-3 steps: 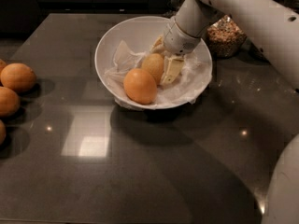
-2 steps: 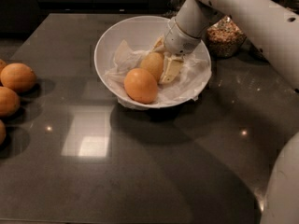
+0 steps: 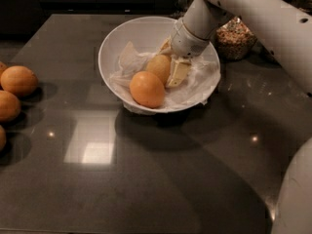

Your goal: Pick orange from white bowl

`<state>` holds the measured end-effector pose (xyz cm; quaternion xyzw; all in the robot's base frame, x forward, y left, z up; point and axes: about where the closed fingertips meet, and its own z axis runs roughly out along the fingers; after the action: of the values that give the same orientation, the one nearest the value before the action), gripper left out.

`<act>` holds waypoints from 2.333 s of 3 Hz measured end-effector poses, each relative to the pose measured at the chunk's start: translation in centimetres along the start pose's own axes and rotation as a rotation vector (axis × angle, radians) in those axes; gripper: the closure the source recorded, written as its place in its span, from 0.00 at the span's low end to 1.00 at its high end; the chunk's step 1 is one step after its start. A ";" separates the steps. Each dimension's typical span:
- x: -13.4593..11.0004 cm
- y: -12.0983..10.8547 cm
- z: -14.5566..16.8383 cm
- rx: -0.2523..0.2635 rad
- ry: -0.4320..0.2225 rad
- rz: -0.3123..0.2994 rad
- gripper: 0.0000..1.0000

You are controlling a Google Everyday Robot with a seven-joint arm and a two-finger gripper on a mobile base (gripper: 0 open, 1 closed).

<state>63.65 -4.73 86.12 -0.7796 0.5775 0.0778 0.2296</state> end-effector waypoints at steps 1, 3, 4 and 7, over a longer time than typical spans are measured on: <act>-0.1 -0.1 -0.3 0.002 0.000 0.000 1.00; -0.9 -1.0 -7.4 0.142 -0.014 0.007 1.00; -0.8 -1.0 -9.7 0.187 -0.016 0.018 1.00; -0.8 -1.0 -9.7 0.187 -0.016 0.018 0.58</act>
Offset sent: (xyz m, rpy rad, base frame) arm -0.0044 -0.0321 0.0992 0.0698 -0.1580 -0.0763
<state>62.98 -8.16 95.28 -0.7489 0.5873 0.0317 0.3054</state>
